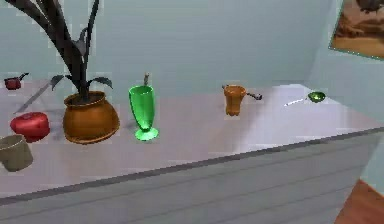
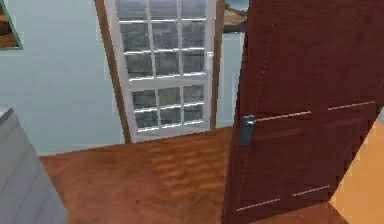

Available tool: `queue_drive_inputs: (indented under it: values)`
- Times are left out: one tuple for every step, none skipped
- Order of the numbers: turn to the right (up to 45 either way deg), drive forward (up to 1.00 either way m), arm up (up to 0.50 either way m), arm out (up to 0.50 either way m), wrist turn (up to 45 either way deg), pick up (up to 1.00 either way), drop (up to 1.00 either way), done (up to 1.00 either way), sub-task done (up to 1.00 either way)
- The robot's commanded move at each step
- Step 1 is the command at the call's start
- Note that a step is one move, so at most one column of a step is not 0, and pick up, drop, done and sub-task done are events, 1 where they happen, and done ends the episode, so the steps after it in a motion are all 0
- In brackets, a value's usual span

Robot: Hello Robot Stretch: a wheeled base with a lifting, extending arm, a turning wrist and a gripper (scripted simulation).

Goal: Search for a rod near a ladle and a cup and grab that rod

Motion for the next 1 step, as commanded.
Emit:
queue_drive_inputs:
  values:
    - [45.0,0.0,0.0,0.0,0.0,0.0,0.0,0.0,0.0]
